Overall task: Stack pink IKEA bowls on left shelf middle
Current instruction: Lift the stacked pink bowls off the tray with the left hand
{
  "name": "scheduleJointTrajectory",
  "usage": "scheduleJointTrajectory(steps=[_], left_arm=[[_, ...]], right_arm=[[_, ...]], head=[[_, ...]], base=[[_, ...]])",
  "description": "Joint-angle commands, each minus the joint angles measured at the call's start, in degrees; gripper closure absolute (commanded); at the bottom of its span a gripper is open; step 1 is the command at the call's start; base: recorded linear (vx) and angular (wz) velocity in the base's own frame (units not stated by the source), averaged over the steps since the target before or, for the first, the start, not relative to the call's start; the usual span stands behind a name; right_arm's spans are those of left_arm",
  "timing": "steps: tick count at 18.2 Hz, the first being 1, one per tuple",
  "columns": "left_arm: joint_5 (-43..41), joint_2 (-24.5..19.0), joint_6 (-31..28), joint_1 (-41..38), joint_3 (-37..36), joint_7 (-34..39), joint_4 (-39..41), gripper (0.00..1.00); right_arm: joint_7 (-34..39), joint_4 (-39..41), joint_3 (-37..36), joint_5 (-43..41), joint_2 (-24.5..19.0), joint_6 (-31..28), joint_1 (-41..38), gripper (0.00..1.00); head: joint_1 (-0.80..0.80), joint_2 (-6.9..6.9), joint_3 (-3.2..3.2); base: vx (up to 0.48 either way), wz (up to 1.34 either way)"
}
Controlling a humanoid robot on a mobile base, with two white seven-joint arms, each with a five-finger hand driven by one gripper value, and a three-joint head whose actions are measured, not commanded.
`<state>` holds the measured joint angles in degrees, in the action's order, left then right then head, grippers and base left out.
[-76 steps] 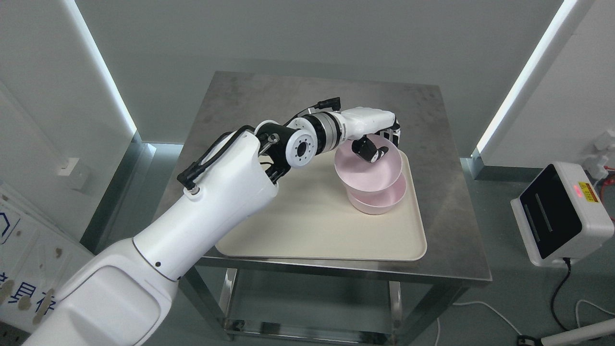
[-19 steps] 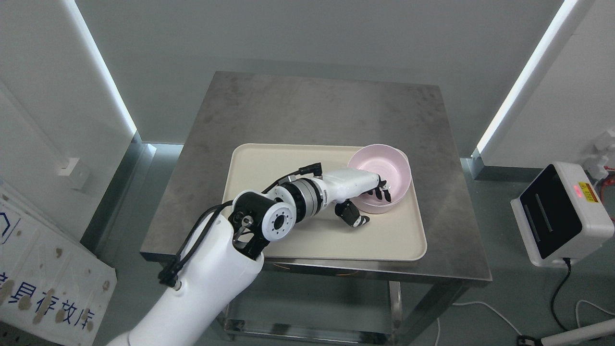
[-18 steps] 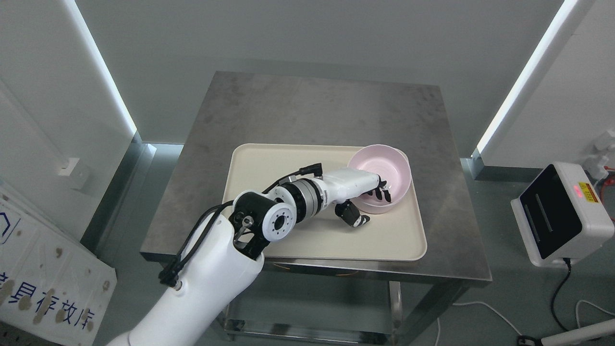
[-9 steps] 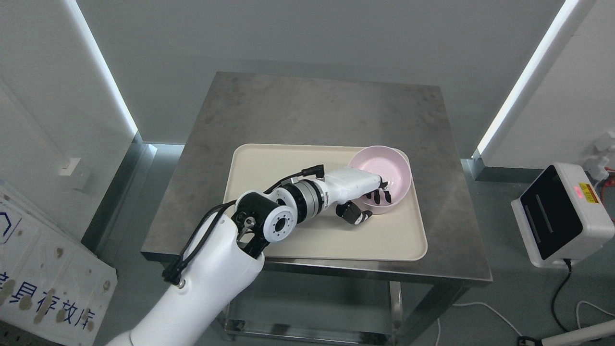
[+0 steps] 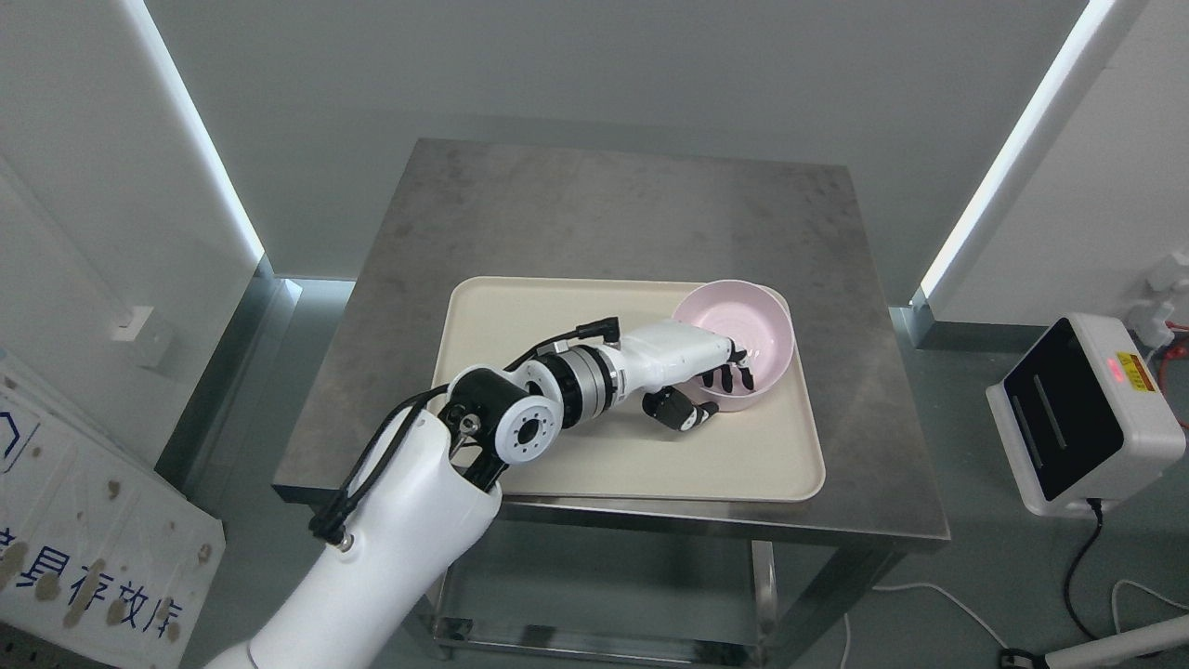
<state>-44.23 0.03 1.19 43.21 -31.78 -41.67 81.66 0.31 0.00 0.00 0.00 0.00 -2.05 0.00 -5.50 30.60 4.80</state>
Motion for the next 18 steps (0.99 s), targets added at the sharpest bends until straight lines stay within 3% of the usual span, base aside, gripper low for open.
scheduleJointTrajectory(steps=[1,10,18], left_arm=[[1.9,-1.0,1.4,0.0,9.1,0.0,-1.4,1.0],[7.2,-1.0,1.7,0.1,16.0,-0.2,2.7,1.0],[13.3,-1.0,7.0,-0.1,21.7,-0.5,6.8,1.0]], right_arm=[[0.0,1.9,-0.6,0.0,1.0,0.0,-0.1,0.0],[0.0,1.9,-0.6,0.0,1.0,0.0,-0.1,0.0],[0.0,1.9,-0.6,0.0,1.0,0.0,-0.1,0.0]], head=[[0.0,0.0,0.0],[0.0,0.0,0.0],[0.0,0.0,0.0]], base=[[0.0,0.0],[0.0,0.0],[0.0,0.0]])
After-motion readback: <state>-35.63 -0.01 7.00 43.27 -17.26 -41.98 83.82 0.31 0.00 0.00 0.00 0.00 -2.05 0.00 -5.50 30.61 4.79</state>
